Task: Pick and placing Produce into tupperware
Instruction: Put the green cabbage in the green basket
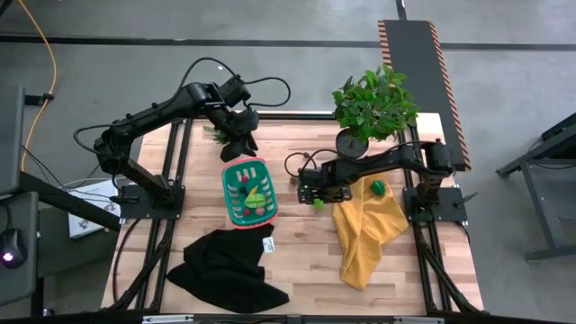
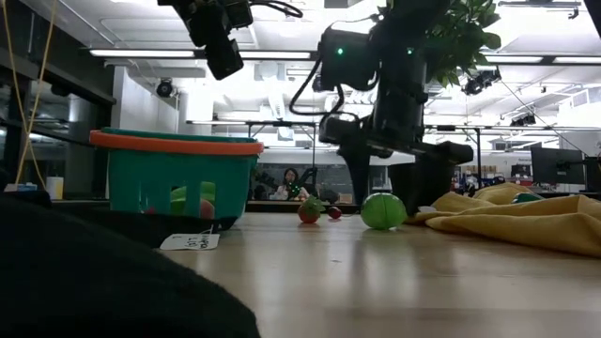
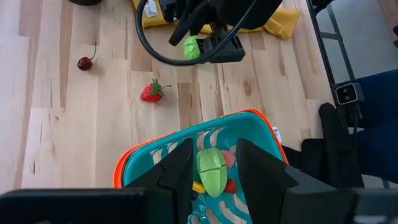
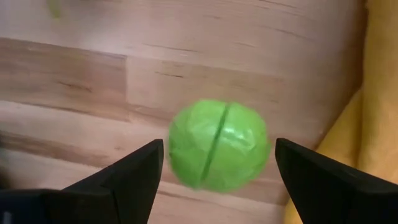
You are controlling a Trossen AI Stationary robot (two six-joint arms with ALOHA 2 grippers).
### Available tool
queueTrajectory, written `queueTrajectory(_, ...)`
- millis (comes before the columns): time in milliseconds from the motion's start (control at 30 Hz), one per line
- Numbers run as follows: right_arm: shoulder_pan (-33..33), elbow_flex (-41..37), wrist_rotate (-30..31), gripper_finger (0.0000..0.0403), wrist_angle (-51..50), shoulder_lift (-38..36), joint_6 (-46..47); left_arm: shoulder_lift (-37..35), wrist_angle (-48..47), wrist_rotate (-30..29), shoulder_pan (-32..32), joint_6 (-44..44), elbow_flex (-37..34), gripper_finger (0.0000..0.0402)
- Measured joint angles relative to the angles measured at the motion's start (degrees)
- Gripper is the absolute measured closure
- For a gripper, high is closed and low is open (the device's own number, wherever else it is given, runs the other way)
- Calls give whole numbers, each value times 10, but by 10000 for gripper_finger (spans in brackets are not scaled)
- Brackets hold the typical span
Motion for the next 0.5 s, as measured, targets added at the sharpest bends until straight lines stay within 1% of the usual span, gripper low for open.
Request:
queueTrajectory(167, -1, 0, -15, 102, 8, 17, -6, 0, 0, 0, 0, 0, 0, 291)
queueTrajectory(500, -1, 0, -9, 104, 20, 20, -6, 0, 0, -3, 0, 0, 0, 291)
